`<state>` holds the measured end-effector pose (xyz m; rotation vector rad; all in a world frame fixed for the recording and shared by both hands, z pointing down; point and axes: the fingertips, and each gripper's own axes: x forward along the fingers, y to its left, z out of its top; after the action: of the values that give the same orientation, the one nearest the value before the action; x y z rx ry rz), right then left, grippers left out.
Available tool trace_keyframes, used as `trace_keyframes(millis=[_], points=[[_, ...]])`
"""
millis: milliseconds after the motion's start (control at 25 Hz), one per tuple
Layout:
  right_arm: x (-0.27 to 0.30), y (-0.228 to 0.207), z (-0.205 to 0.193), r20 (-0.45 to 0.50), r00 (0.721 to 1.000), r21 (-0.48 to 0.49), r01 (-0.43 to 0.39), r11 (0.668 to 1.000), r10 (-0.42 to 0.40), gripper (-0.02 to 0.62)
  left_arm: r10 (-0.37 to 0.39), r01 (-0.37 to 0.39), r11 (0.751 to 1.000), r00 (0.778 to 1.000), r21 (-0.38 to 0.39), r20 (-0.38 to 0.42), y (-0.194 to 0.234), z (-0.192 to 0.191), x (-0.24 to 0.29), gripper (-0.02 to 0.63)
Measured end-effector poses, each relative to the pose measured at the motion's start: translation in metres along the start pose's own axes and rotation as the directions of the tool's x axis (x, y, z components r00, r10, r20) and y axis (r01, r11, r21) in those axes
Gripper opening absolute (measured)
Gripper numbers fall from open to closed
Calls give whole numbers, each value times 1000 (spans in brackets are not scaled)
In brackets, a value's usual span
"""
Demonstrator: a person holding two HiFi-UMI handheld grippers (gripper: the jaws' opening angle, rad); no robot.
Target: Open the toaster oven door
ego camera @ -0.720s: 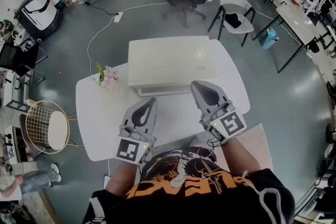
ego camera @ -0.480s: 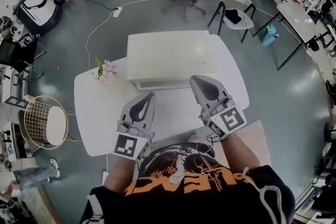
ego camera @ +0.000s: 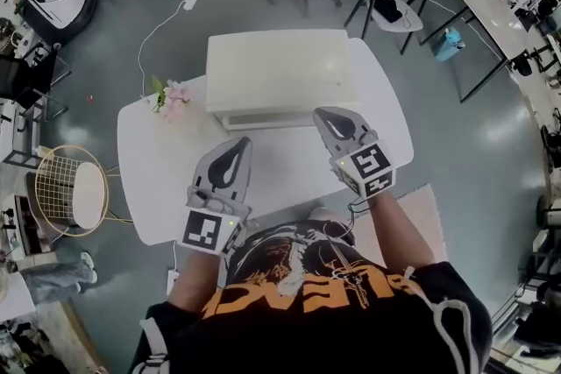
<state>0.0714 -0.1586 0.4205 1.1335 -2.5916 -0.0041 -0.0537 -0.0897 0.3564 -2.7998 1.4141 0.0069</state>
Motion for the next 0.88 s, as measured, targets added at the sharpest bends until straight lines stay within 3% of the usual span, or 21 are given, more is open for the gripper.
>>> trace_keyframes(millis=[40,120,280,640,880], points=[[8,1,-21,-83,996,-34,-28,999,25,23,7,-7,1000,1000,-2,-8,2,-3,-2,21],[18,4,-59,-224,972,-95,-95,991,72,132,23,-23,1000,999,-10,-29,5,-10,-6,21],[28,10,-100,-393,914,-226,-204,953,103,140,38,-40,999,997,-26,-69,6,-22,-13,21],[54,20,-131,-569,816,-402,-382,832,99,143,14,-14,1000,991,0,-130,4,-44,-19,26],[59,15,-158,-667,740,-400,-452,797,84,149,-1,1,1000,992,-2,-129,-3,-48,-23,26]])
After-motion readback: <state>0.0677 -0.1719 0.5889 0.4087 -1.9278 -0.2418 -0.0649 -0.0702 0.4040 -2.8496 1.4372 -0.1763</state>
